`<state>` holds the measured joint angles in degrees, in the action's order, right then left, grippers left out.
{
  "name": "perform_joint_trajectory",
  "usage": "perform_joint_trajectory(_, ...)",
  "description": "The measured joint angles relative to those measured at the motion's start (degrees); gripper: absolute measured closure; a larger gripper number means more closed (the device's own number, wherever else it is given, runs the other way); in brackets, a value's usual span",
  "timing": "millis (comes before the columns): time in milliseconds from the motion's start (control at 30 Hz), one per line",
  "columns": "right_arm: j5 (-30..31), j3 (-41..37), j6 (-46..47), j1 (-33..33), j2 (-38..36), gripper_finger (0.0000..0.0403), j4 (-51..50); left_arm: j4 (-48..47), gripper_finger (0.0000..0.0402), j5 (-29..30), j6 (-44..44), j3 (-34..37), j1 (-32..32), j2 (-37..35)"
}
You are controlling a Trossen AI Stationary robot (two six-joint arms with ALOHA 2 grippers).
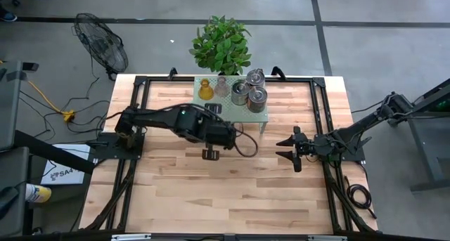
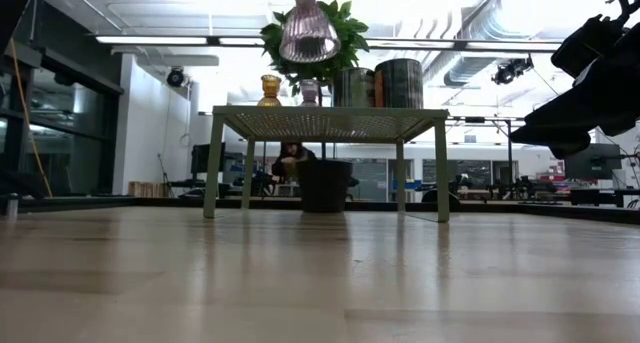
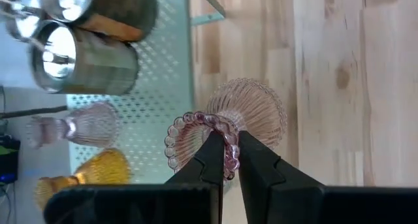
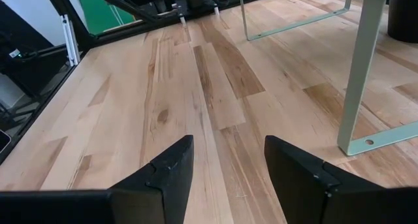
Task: Pick & Place candle stick holders
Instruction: Align the pink glass candle holder with the other glass candle holder on the shelf
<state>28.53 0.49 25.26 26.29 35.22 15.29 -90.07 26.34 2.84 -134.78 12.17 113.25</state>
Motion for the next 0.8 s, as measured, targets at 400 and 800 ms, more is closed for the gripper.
perform_joint_trajectory(400, 0.0, 0.0, 0.0, 0.0, 0.0, 0.022, 0.0, 0.0, 0.0384, -1.4, -4.6, -0.2, -11.0, -0.6)
perform_joint_trajectory(800, 0.0, 0.0, 0.0, 0.0, 0.0, 0.022, 0.0, 0.1, 0.0384, -7.8, -8.9, 0.1, -19.0, -0.6)
